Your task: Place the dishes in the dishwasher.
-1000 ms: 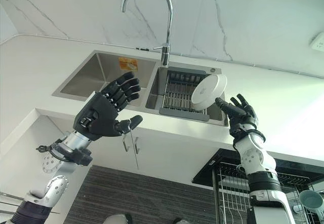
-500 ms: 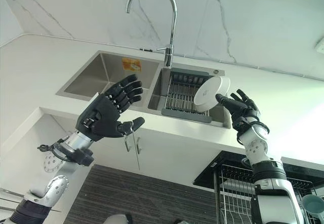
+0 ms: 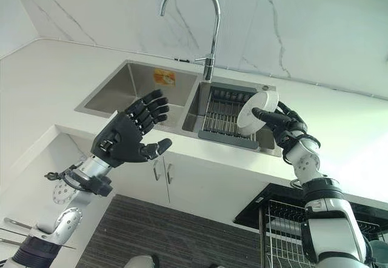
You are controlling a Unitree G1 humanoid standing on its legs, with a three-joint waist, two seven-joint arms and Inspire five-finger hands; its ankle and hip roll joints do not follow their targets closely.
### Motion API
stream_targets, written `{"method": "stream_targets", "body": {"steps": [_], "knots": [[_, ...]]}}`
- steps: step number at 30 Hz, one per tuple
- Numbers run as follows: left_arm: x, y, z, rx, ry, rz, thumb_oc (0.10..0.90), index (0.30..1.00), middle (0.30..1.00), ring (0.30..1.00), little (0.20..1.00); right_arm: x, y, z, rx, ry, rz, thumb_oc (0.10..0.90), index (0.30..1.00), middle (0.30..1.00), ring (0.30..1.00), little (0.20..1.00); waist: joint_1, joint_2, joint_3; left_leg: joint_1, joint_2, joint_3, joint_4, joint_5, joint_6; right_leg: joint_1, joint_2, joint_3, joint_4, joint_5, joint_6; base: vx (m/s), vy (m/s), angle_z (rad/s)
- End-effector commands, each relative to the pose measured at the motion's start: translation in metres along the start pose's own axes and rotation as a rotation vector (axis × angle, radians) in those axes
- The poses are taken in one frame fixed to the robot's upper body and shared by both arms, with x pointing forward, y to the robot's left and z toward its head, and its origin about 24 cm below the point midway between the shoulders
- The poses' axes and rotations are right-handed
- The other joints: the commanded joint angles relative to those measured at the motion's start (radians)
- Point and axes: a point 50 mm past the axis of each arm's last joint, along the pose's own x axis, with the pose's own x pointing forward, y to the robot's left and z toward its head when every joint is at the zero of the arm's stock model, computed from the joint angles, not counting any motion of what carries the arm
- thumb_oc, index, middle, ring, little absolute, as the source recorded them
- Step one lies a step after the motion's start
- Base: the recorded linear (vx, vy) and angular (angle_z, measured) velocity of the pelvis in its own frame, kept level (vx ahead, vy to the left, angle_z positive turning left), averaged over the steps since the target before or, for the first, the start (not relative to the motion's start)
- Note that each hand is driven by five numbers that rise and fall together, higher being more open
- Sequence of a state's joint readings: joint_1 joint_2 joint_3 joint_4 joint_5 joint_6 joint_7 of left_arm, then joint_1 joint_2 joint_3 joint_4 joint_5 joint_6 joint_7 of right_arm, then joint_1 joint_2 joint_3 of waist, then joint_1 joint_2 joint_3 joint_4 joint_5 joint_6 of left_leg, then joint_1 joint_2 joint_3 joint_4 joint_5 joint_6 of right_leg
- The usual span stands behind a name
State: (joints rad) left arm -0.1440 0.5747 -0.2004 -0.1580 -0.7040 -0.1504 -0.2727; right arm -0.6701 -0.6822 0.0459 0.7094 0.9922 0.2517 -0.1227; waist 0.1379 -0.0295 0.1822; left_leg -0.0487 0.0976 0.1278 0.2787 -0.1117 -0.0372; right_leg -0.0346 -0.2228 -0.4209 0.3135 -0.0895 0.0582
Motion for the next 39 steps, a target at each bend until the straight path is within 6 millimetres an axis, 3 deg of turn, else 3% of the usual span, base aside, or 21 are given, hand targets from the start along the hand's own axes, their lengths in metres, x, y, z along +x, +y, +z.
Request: {"method": "stream_targets", "body": {"steps": [1, 10, 19, 20, 21, 25, 32, 39], "knots": [[0.023, -0.01, 0.047, 0.028, -0.227, -0.104, 0.8, 0.9, 0.9, 0.9, 0.9, -0.003, 0.023, 0.075, -0.029, -0.228, 0.077, 0.8, 0.9, 0.9, 0.9, 0.9, 0.017, -0.02, -0.077, 0.035, 0.007, -0.019, 0.021, -0.15, -0.033, 0.067, 0.009, 0.027, -0.013, -0.118, 0.068, -0.01, 0.004, 0.06], [0.024, -0.009, 0.044, 0.019, -0.199, -0.096, 0.8, 0.9, 0.9, 0.9, 0.9, 0.003, 0.021, 0.071, -0.001, -0.175, 0.054, 0.8, 0.9, 0.9, 0.9, 0.9, 0.03, -0.015, -0.078, 0.033, 0.007, -0.025, 0.021, -0.144, -0.035, 0.075, 0.006, 0.017, -0.013, -0.123, 0.065, 0.0, 0.0, 0.02], [0.021, -0.004, 0.042, 0.027, -0.168, -0.076, 0.8, 0.9, 0.9, 0.9, 0.9, 0.005, 0.018, 0.083, 0.011, -0.195, 0.002, 0.8, 0.9, 0.9, 0.9, 0.9, 0.043, -0.013, -0.077, 0.031, 0.004, -0.03, 0.021, -0.14, -0.034, 0.081, 0.003, 0.012, -0.013, -0.125, 0.065, 0.03, -0.015, 0.01], [0.02, -0.004, 0.042, 0.029, -0.166, -0.074, 0.8, 0.9, 0.9, 0.9, 0.9, 0.005, 0.019, 0.083, 0.018, -0.199, 0.003, 0.765, 0.848, 0.848, 0.848, 0.848, 0.044, -0.012, -0.077, 0.03, 0.003, -0.031, 0.021, -0.14, -0.034, 0.081, 0.002, 0.011, -0.013, -0.126, 0.065, 0.02, -0.016, 0.09], [0.019, -0.004, 0.042, 0.03, -0.163, -0.072, 0.8, 0.9, 0.9, 0.9, 0.9, 0.005, 0.02, 0.085, 0.029, -0.205, 0.002, 0.595, 0.592, 0.592, 0.592, 0.592, 0.046, -0.012, -0.077, 0.03, 0.003, -0.032, 0.021, -0.14, -0.033, 0.082, 0.002, 0.011, -0.013, -0.126, 0.065, 0.04, -0.025, 0.11], [0.016, -0.001, 0.041, 0.03, -0.145, -0.068, 0.8, 0.9, 0.9, 0.9, 0.9, 0.005, 0.017, 0.094, 0.075, -0.256, -0.043, 0.4, 0.3, 0.3, 0.3, 0.3, 0.059, -0.008, -0.079, 0.034, 0.003, -0.036, 0.021, -0.146, -0.034, 0.093, 0.002, 0.009, -0.013, -0.136, 0.068, 0.04, -0.023, 0.07], [0.012, -0.002, 0.034, 0.011, -0.116, -0.053, 0.8, 0.9, 0.9, 0.9, 0.9, 0.01, 0.016, 0.091, 0.065, -0.243, -0.128, 0.4, 0.3, 0.3, 0.3, 0.3, 0.08, 0.0, -0.085, 0.03, 0.006, -0.042, 0.021, -0.14, -0.034, 0.097, 0.006, 0.006, -0.013, -0.145, 0.061, 0.04, -0.013, 0.09], [0.013, -0.003, 0.033, 0.007, -0.118, -0.059, 0.8, 0.9, 0.9, 0.9, 0.9, 0.011, 0.017, 0.089, 0.024, -0.265, -0.135, 0.4, 0.3, 0.3, 0.3, 0.3, 0.075, 0.005, -0.08, 0.029, 0.015, -0.036, 0.021, -0.132, -0.036, 0.089, 0.012, 0.005, -0.013, -0.141, 0.052, -0.02, -0.026, 0.0]]}}
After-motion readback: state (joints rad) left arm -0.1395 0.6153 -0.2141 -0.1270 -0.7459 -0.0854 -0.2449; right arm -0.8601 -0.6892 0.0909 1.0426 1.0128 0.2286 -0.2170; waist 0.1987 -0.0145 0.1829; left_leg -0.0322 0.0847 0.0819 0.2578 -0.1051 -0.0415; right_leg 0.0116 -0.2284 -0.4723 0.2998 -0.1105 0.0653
